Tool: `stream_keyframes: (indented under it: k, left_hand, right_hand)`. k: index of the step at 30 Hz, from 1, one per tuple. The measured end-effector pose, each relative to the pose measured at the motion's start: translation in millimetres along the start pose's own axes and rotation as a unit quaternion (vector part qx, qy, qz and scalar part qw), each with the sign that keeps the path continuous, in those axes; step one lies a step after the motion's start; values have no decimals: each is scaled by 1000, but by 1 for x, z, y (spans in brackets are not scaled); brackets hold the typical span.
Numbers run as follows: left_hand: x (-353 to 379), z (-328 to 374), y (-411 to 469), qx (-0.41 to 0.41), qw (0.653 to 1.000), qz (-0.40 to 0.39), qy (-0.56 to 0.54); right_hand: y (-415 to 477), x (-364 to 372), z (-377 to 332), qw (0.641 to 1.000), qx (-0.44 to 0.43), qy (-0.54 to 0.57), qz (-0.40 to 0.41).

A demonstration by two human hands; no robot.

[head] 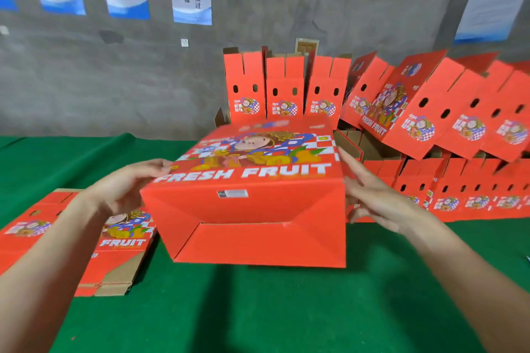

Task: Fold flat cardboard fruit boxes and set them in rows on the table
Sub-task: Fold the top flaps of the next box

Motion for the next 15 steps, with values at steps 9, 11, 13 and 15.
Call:
stream_keyframes:
  k: [9,11,13,15]
  left_hand:
    - [55,20,12,129,984,57,110]
    - [57,15,18,119,981,77,132]
    - [59,6,25,97,983,81,134]
    - [61,-2,28,83,987,89,107]
  right_hand:
    - [-21,8,-41,969,-161,-138,128]
    - [-22,8,-47,965,-168,-135,147]
    - [-19,6,-49,960,-157,-147,183]
    - [-14,4,-47,956,-145,-158,202]
Point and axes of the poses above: each hand's wrist, its own y-axis towards the middle knuckle, its own x-axis out of the palm, z = x × y, the point moved 9 cm from there along y, towards the middle knuckle, and after that the axes turned 14 degrees about x, right-handed, at the moved point
